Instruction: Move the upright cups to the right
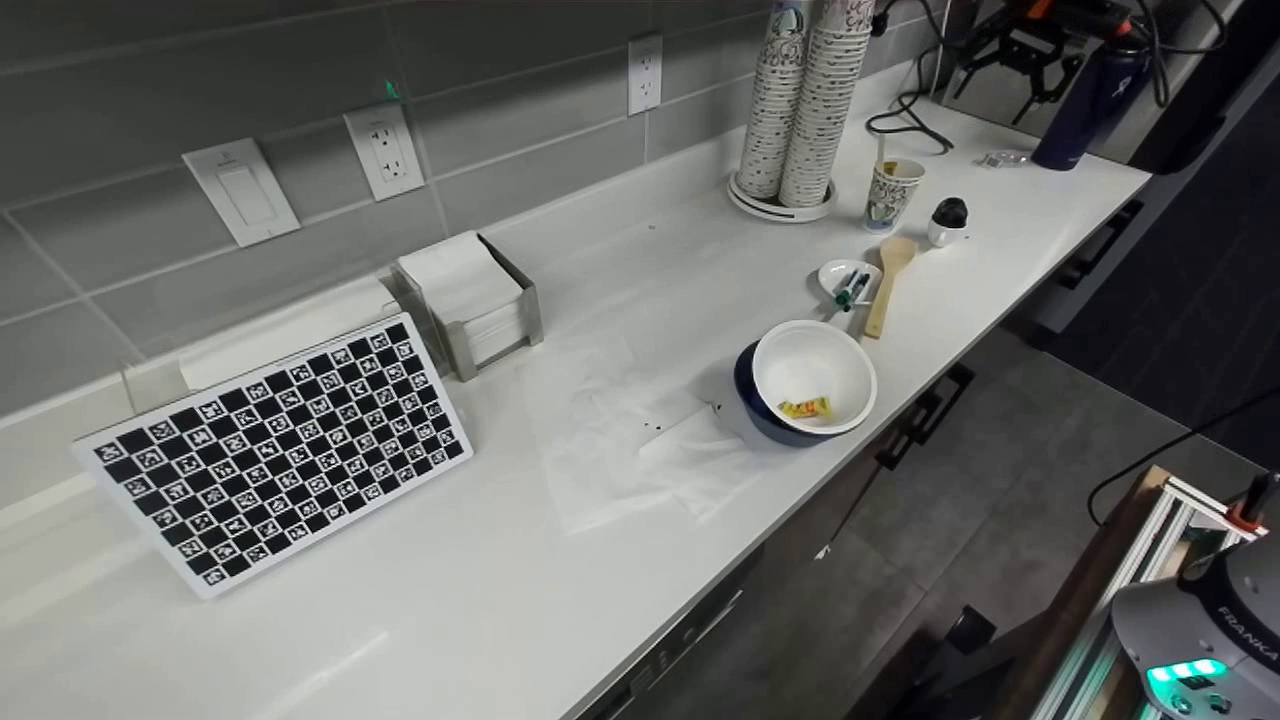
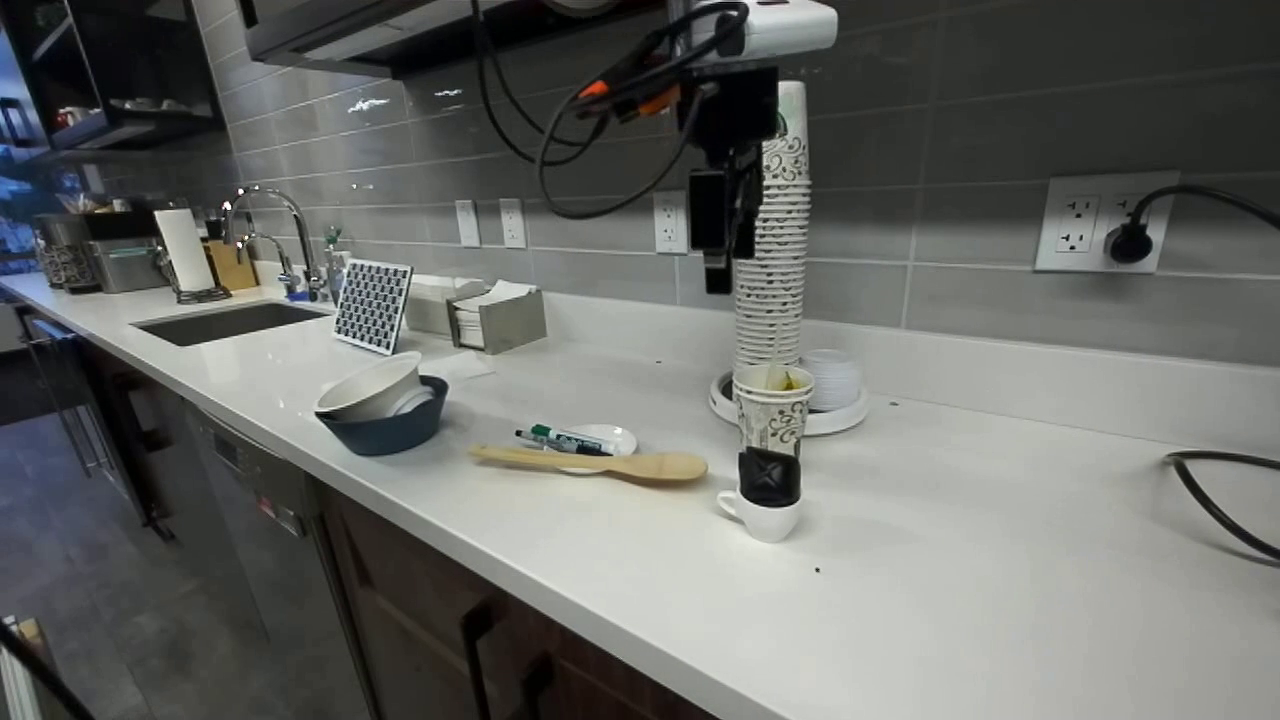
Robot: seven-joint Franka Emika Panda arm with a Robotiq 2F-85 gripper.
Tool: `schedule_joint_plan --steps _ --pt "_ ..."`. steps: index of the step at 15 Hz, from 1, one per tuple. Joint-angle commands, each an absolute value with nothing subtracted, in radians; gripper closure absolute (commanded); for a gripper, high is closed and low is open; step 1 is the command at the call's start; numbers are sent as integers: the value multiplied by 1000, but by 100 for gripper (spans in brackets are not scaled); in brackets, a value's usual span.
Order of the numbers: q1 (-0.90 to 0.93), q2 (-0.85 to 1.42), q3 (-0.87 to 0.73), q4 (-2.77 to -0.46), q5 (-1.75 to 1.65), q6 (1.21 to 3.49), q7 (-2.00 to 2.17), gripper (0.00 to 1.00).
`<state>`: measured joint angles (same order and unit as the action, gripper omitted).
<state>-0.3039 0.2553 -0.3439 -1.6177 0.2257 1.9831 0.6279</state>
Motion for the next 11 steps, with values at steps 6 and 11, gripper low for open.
schedule_joint_plan --steps 6,11 --pt "-282 -158 -314 -2100 66 2340 344 0" --pt "-300 -153 -313 -2084 104 2353 319 0"
